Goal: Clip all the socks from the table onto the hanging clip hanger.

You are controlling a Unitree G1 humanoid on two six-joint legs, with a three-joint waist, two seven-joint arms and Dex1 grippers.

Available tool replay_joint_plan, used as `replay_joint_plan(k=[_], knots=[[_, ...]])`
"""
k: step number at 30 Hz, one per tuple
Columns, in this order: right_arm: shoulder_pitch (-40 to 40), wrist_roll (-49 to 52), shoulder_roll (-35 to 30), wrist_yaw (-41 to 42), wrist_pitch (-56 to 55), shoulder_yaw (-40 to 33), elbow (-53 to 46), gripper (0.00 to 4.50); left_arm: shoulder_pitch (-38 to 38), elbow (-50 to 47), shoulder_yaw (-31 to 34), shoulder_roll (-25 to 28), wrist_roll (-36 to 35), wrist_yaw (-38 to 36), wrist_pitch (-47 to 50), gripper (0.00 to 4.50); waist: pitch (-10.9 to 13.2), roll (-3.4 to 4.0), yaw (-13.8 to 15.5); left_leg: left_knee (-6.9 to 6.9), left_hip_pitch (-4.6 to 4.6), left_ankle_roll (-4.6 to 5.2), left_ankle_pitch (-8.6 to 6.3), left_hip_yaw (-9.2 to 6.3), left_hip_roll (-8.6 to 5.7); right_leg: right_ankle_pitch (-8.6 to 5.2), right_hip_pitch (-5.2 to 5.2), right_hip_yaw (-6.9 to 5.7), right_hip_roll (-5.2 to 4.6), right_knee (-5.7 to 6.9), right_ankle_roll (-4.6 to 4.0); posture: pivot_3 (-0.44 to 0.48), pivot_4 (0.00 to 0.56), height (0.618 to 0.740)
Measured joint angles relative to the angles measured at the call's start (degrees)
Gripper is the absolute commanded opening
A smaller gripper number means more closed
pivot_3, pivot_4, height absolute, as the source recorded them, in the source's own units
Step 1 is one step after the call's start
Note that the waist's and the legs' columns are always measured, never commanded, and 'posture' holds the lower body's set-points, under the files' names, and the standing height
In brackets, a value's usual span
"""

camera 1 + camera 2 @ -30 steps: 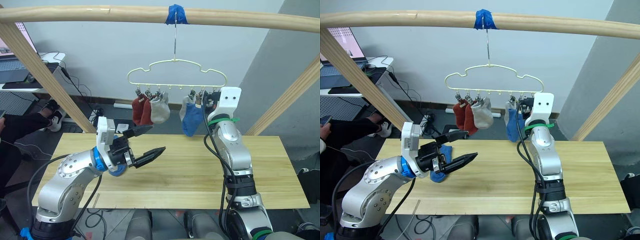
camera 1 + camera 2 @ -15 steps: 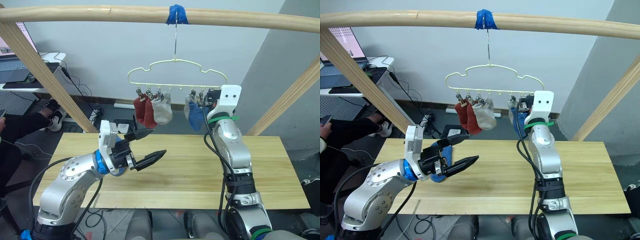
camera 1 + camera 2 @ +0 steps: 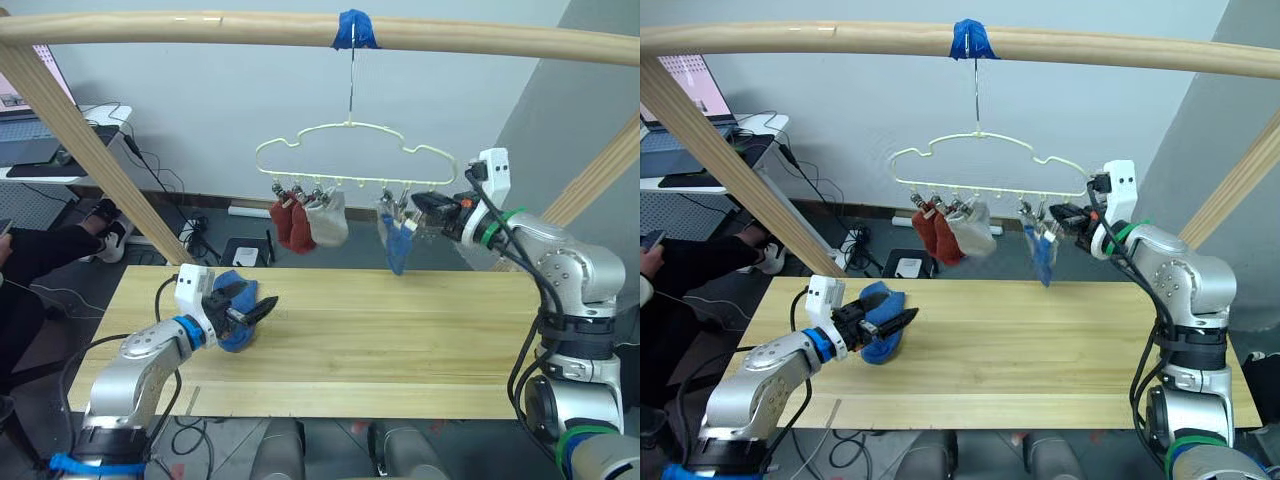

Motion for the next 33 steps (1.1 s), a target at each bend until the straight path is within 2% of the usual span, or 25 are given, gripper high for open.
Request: replay_joint_plan(k=[5,14,15,18,22,27,31,33], knots=[[-2.42,5.73,-0.45,-0.53,9.95,-3.75,0.10,0.01,-6.99,15.23,-0.32,-2.08,4.86,1.80,-3.14,4.50,0.01,0.01,-0.01,0.00,-0.03,0.00,0.00,0.03,-0.04,0.00,-0.01,0.00,-0.03,-0.03,0.00,0.015,0.176,0.740],[-3.97,7.25,1.24,-4.80,13.70,-6.56,0.15,0.01,-20.87,44.27,-2.03,-6.07,11.97,2.34,-13.36,4.50,-0.01,0.00,-0.30,-0.01,-0.05,0.00,0.00,0.02,-0.02,0.00,-0.05,-0.03,0.01,0.03,0.00,-0.016,0.173,0.740],[-3.97,7.27,1.42,-5.05,13.71,-6.55,0.14,0.00,-21.83,45.92,-1.79,-6.05,12.20,2.34,-14.02,4.12,-0.01,0.01,-0.35,-0.01,-0.05,0.00,0.00,0.02,-0.02,0.00,-0.05,-0.02,0.01,0.03,0.00,-0.019,0.174,0.740],[-3.96,7.27,1.45,-5.70,13.71,-6.56,-0.17,0.00,-23.69,50.71,-1.18,-5.95,12.59,1.21,-15.55,3.39,-0.06,0.08,-0.48,0.00,-0.04,0.00,0.00,0.03,-0.03,0.00,-0.03,-0.01,0.00,0.05,0.01,-0.023,0.177,0.740],[-3.95,7.27,1.44,-6.46,13.68,-6.58,-0.73,0.00,-23.74,52.34,-0.88,-5.41,12.68,-0.78,-15.94,2.42,-0.10,0.15,-0.72,0.00,-0.02,0.00,0.01,0.03,-0.03,0.00,-0.03,-0.01,0.00,0.09,0.01,-0.021,0.179,0.740],[-3.90,7.24,1.52,-6.90,13.46,-6.60,-0.79,0.00,-22.93,52.14,-0.87,-5.26,12.99,-2.02,-16.76,1.16,-0.10,0.15,-0.89,0.01,-0.01,0.00,0.01,0.03,-0.03,0.00,-0.01,-0.01,0.00,0.11,0.01,-0.008,0.182,0.740],[-3.89,7.17,1.98,-7.46,12.57,-6.53,-0.78,0.00,-19.23,46.40,-1.15,-5.09,12.78,-4.86,-14.84,0.03,-0.10,0.16,-1.16,0.00,-0.01,0.00,0.01,0.03,-0.02,0.00,-0.02,-0.01,0.00,0.11,0.01,-0.008,0.182,0.740],[-3.89,7.15,2.17,-7.65,12.24,-6.40,-0.76,0.00,-16.87,42.05,-1.58,-5.11,12.53,-6.58,-12.94,0.03,-0.10,0.16,-1.22,-0.01,-0.02,-0.01,0.01,0.01,0.00,0.00,-0.02,-0.03,0.00,0.11,0.01,0.000,0.183,0.740]])
